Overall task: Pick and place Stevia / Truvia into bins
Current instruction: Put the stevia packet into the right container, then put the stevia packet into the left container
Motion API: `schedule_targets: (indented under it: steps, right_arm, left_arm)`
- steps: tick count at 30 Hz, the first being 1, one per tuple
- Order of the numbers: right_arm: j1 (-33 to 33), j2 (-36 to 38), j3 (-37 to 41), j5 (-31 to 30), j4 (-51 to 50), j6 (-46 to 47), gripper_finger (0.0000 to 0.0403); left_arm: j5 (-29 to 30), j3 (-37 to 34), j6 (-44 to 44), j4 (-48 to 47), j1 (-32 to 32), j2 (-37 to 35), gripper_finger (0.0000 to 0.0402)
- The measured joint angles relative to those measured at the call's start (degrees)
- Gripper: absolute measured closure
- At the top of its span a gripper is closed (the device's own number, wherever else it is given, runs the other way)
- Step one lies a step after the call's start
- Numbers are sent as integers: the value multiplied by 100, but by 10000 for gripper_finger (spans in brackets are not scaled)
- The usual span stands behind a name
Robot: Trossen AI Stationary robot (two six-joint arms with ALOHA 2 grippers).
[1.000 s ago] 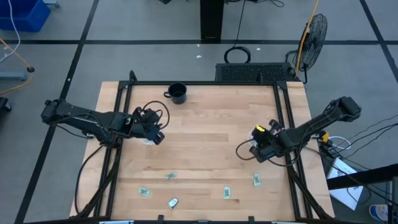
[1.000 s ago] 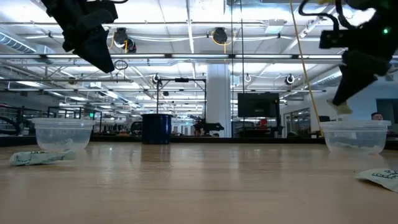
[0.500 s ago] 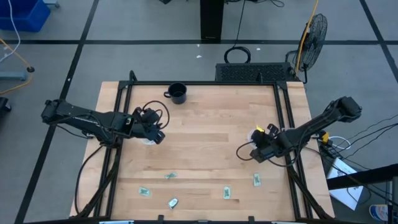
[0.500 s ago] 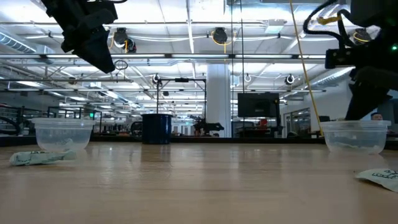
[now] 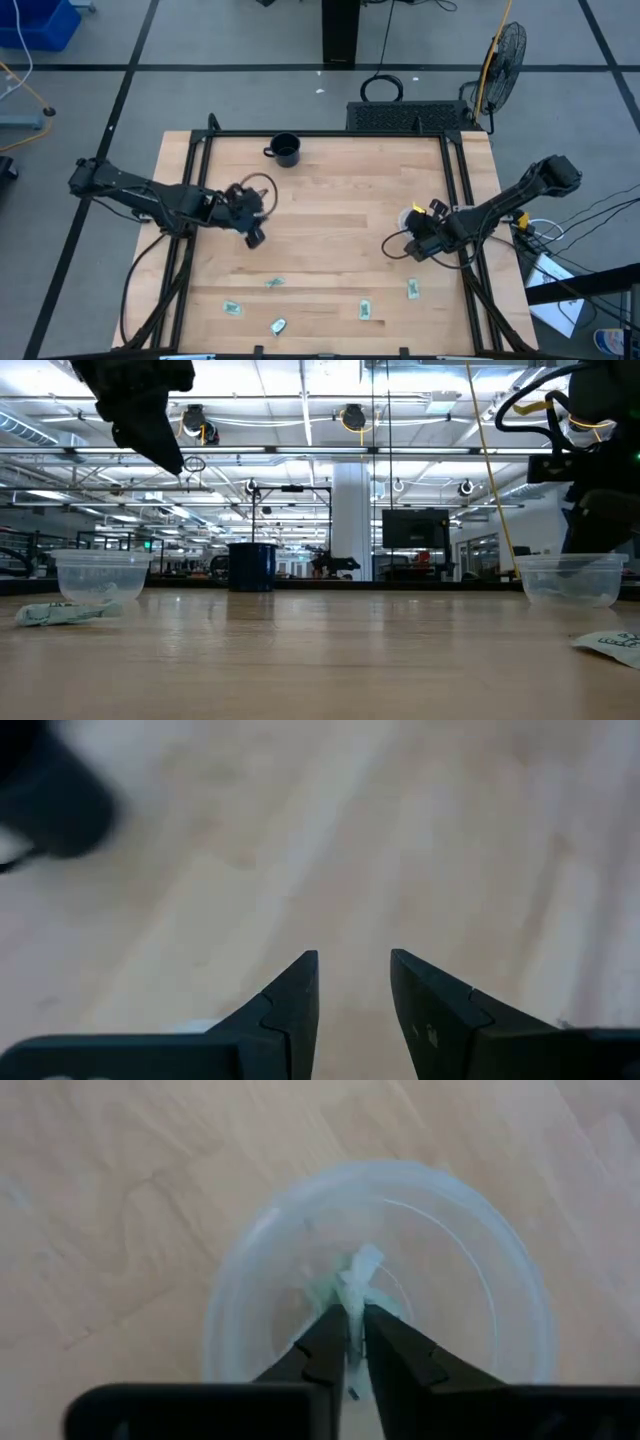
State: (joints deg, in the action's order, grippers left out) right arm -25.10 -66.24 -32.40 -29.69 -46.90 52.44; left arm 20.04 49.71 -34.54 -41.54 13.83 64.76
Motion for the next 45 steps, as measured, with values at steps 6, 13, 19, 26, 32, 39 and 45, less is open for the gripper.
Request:
schedule_targets:
  steps: [6,13,19,26,32,39,45]
  right_arm:
    - [0,4,0,-15,59,-157,306]
    - [0,25,-144,-11,57,-346,283]
    - [0,28,-587,-33,-107,-680,285]
    - [0,26,-901,-46,206,-865,288]
    - [0,28,-907,-48,1130,-1478,289]
    - [-2,26,-907,-223,1905,-2538,289]
    - [0,26,-907,-650,2341,-3148,289]
  left_arm:
    - [-652,-1,539,599,415,579,270]
    - [-812,-2,334,1136,703,1626,270]
    - [-1791,-4,730,1378,851,2219,270]
    - [-1889,0,1265,1804,1000,2735,270]
    - [-1865,-6,1343,1784,994,3090,270]
    - [-1863,-3,1390,1762,994,2900,270]
    - [-2200,0,1340,1784,1000,2629,270]
